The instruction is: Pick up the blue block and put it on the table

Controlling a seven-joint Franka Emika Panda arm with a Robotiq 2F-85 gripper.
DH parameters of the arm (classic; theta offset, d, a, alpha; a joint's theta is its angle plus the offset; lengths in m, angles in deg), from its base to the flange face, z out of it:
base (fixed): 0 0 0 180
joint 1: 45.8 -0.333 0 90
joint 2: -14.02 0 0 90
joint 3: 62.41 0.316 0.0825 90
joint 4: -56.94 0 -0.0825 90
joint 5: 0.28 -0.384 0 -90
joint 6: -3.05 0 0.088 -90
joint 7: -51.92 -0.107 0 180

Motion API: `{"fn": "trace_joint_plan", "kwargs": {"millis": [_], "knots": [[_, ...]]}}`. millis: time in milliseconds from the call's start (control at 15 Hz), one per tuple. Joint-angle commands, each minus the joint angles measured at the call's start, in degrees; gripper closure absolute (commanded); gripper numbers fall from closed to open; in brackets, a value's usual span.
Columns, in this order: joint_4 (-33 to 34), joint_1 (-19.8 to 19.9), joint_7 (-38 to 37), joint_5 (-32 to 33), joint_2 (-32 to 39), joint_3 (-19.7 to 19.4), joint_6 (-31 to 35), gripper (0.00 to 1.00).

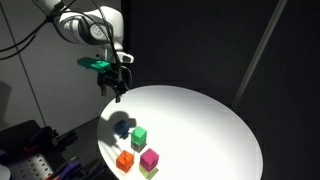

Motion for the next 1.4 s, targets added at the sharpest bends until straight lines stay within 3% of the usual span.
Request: {"fn": "trace_joint_plan", "kwargs": {"millis": [0, 600, 1333], "knots": [[-2.5, 0.9, -2.1, 0.8, -4.8, 0.8, 0.7, 0.00], [-5.2, 0.3, -0.3, -3.2, -11.3, 0.8, 4.3, 0.00], [-5.7, -1.2, 7.0, -9.8, -16.3, 0.0, -1.6, 0.00]]}}
